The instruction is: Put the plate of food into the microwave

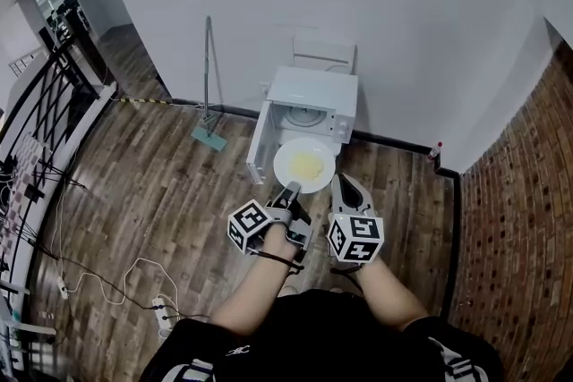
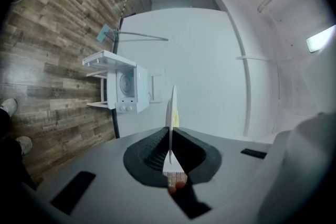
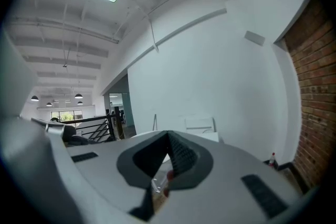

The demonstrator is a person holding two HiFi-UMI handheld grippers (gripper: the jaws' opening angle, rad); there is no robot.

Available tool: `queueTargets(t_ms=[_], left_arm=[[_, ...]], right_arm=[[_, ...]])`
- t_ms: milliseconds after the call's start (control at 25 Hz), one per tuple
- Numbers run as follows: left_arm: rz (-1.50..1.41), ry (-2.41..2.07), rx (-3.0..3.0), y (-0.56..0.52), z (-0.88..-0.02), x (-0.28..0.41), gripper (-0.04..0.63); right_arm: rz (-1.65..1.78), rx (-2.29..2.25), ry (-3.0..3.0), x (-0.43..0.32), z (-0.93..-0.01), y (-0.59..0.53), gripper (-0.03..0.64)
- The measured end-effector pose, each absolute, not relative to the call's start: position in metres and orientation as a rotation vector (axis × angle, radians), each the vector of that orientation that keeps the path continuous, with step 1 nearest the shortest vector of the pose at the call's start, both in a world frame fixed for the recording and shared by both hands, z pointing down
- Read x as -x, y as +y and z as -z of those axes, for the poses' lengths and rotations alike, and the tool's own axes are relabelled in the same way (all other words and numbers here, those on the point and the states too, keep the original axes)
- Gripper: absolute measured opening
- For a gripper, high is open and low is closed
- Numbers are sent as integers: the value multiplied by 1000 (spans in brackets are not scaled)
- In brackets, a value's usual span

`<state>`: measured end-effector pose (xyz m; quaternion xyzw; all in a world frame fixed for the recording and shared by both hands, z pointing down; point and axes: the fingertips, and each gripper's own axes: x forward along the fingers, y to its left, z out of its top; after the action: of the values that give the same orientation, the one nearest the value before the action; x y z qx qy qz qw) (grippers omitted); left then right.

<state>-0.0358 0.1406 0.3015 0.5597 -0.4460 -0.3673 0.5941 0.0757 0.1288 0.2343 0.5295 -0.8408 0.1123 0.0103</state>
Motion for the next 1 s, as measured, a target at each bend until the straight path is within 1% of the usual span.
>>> queueTargets(t_ms=[520,800,1000], left_arm=[[846,-1005,-1312,136,-314,87,14],[840,-972,-1295,126,-326,105,14],[832,-969,-1278,107,-337,106,14]], right_arm=[[-289,-1674,-2577,-17,-243,119,11],[-277,-1708,-2539,-4,-249,110,11],[-275,-1699,-2531,-3,-257,92,11]])
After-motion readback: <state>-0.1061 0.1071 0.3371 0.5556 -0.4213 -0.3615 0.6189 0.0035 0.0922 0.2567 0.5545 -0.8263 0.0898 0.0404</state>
